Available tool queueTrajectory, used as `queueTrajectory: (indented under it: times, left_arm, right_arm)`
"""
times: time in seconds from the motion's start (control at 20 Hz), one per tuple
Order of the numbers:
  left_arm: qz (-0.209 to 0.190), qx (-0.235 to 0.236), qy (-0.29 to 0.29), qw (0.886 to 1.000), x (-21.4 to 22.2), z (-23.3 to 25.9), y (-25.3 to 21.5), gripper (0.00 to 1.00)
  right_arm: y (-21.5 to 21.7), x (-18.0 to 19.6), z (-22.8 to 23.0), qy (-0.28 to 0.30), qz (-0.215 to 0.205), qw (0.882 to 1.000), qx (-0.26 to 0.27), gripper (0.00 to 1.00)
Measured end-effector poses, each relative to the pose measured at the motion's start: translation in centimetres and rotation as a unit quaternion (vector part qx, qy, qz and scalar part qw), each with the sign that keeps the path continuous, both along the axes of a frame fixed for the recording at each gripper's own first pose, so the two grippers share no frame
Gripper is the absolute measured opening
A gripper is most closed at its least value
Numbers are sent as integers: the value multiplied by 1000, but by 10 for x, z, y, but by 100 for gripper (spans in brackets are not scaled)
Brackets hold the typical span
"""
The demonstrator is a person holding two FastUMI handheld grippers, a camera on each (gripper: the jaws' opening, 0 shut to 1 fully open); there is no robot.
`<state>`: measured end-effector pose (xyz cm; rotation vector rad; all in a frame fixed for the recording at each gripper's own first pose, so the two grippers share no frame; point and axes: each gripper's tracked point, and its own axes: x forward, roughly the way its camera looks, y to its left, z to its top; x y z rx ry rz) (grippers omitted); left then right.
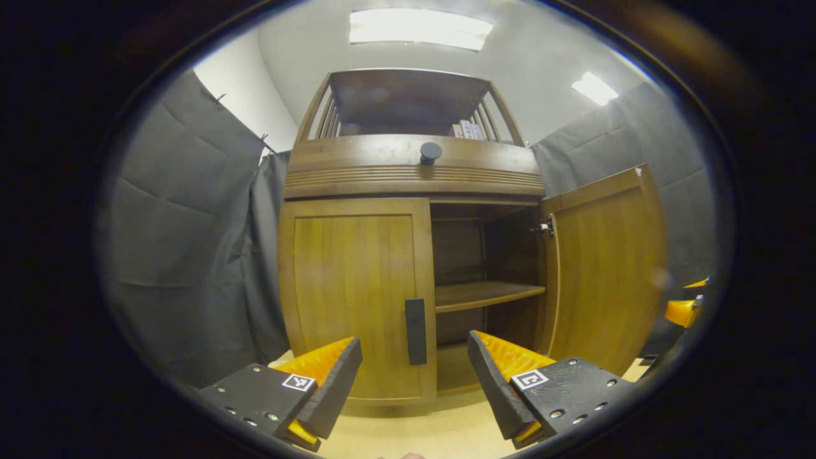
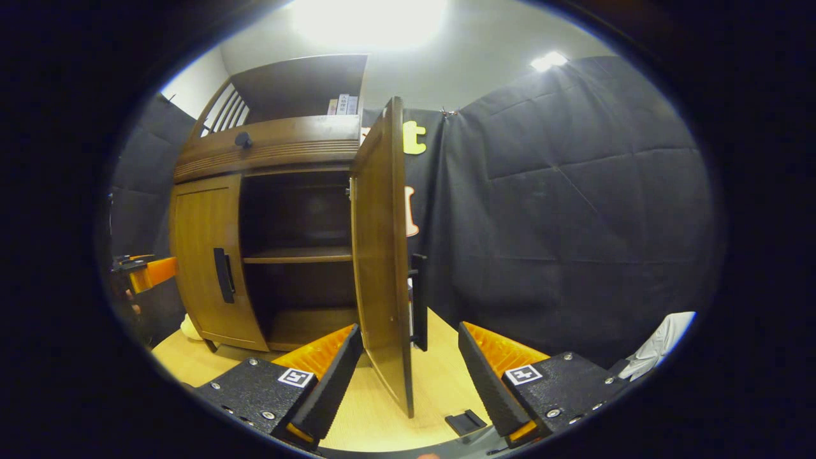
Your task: Open the right door of the double-door shoe cabinet with the right hand, and open the left door with the left hand.
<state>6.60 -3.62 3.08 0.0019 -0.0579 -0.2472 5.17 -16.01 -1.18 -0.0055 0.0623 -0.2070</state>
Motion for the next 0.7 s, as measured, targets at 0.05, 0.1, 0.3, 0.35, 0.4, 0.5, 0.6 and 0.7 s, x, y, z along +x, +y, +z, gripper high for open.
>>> queueTrajectory:
  times: [0.05,0.1,0.3,0.35,0.4,0.5,0.6,0.7]
  left_arm:
    - [2,1,-2,1000,2,1,1,95]
    - [5,4,-3,1000,4,0,2,100]
    - [11,5,0,1000,5,-2,4,100]
    - [13,4,4,1000,5,-3,4,100]
    - [13,3,10,1000,3,-4,4,100]
    - [13,-2,21,1000,3,-6,4,100]
    - [18,2,26,1000,4,-8,6,95]
    - [21,6,33,999,6,-10,5,95]
  right_arm:
    - [4,1,0,0,7,1000,0,93]
    - [10,3,-1,0,15,1000,1,93]
    - [25,7,-6,1,36,999,4,93]
    - [27,7,-7,2,39,999,5,92]
    - [31,9,-11,4,44,999,7,92]
    - [35,11,-16,9,50,999,9,93]
    - [38,13,-21,16,52,998,17,93]
    - [41,14,-25,19,55,998,25,93]
